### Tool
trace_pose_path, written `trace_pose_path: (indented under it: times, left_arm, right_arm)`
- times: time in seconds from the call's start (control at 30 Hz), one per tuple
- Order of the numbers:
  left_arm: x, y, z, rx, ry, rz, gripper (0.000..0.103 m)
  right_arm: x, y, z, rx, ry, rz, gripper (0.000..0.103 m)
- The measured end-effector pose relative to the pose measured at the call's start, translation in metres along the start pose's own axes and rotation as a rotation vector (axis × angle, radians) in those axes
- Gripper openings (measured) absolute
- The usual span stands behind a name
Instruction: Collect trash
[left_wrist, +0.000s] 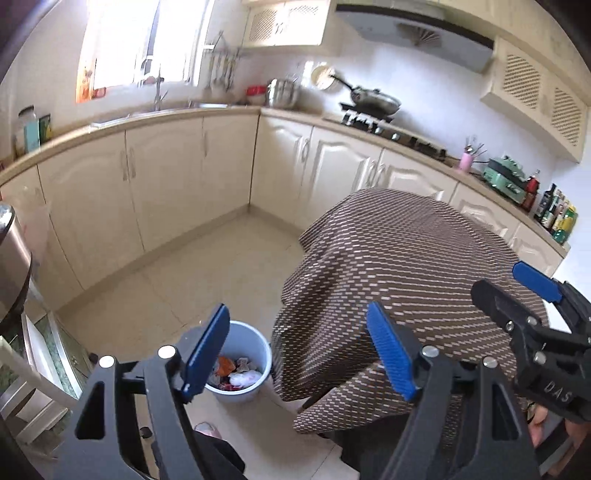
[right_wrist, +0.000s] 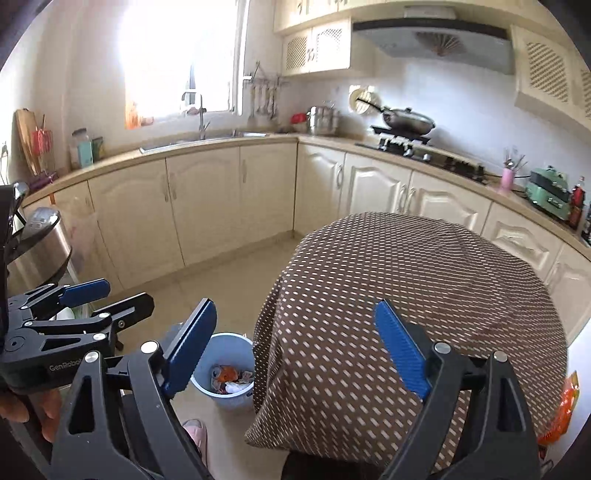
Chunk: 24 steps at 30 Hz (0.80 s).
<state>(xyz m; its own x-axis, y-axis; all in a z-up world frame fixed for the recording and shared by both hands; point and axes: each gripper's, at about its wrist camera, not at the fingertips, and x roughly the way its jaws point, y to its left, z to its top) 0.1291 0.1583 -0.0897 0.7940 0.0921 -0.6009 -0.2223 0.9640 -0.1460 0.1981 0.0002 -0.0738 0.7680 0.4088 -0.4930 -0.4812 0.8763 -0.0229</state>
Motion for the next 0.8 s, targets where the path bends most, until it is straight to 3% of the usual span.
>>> trace_pose_path:
  times: [0.37,0.8]
  left_arm:
    - [-0.098,-0.075,-0.021,0.144,-0.149,-0.010,0.082]
    - [-0.164,-0.099,-0.032,0.181,-0.306,-0.077,0.088]
  right_arm:
    - [-0.097,-0.014,-0.022,0.032,-0.139,-0.065,0.092]
    - [-0.181,-0.024,-0.039,0.027,-0.289,-0.154,0.096]
